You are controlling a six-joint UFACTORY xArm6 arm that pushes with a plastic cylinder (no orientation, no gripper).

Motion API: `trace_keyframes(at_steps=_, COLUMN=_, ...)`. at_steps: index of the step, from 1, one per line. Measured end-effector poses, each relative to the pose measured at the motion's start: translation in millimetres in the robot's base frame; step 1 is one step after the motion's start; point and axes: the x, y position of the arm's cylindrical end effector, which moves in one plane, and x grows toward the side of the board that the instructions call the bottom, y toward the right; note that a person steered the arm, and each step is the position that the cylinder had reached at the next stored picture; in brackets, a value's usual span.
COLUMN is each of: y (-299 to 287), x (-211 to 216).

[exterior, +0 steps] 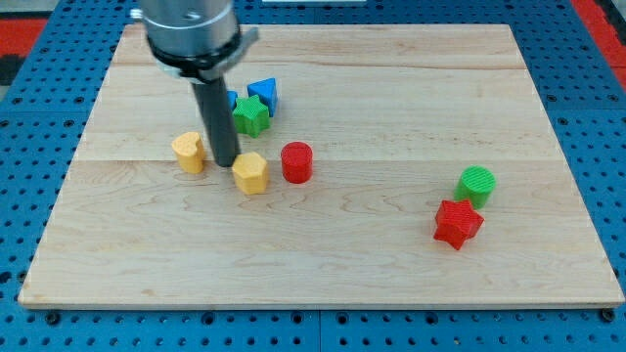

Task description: Keep the yellow hexagon diagonally right to the red circle

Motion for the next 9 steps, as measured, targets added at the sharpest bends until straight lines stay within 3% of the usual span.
trace_keyframes(at_steps=1, y=66, x=30)
trace_keyframes(at_steps=2, y=65, x=59)
trace_keyframes(at_steps=3, y=14, x=40)
trace_keyframes(at_steps=4, y=36, x=102)
trace_keyframes(at_steps=5, y=49, x=132)
trace_keyframes(at_steps=6, y=95, x=123)
trace_keyframes(at_steps=8, y=29, x=112)
trace_keyframes(at_steps=9, y=54, x=83)
